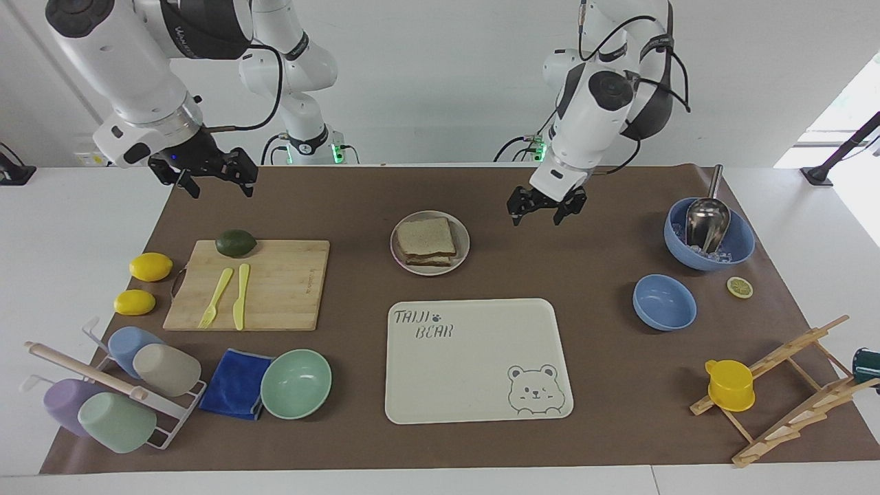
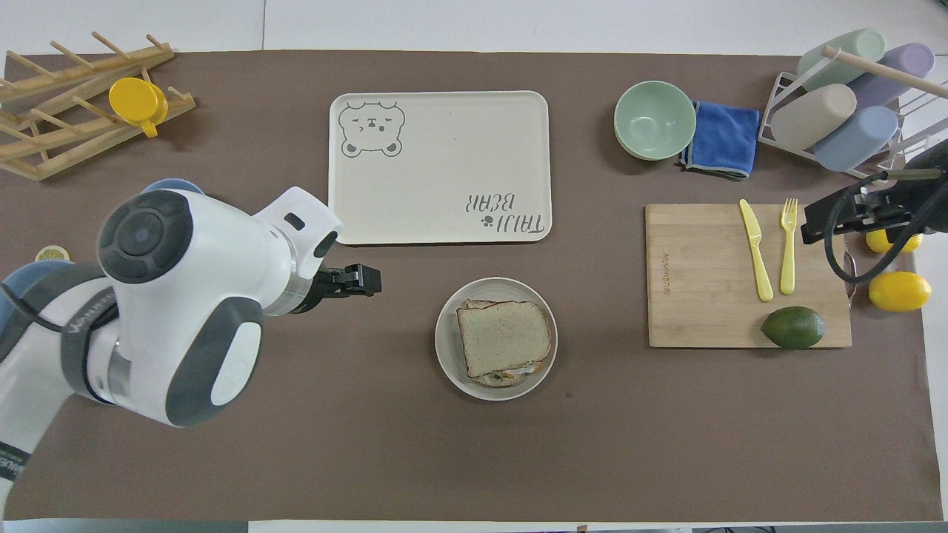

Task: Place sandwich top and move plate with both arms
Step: 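Reach the left gripper toward the plate while the right gripper withdraws, then grasp the rim of the white plate with the left gripper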

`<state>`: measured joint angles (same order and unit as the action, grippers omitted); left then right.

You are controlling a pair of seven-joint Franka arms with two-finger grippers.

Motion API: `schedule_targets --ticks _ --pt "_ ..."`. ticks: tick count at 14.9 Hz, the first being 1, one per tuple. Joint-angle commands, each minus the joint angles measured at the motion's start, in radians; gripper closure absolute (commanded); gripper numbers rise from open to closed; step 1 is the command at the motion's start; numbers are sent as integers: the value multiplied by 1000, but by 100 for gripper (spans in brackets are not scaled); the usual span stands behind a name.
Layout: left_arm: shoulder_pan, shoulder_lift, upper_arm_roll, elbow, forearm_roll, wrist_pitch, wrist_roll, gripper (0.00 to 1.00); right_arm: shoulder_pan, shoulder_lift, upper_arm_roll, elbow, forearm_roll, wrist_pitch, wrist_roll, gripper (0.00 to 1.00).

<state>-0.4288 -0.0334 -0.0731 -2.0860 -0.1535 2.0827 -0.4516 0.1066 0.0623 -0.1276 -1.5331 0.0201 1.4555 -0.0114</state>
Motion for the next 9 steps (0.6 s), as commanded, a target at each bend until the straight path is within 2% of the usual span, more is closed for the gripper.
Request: schedule_targets --ticks 1,5,9 --pt "-82 41 15 -74 -9 146 -64 0 -13 -12 11 -42 -2 19 -25 0" --pt "-125 69 15 -147 -12 250 -87 0 -13 -38 6 -41 3 -26 -53 0" --pt "-165 92 13 -201 -52 335 -107 6 -13 -52 10 -53 1 -50 -55 0"
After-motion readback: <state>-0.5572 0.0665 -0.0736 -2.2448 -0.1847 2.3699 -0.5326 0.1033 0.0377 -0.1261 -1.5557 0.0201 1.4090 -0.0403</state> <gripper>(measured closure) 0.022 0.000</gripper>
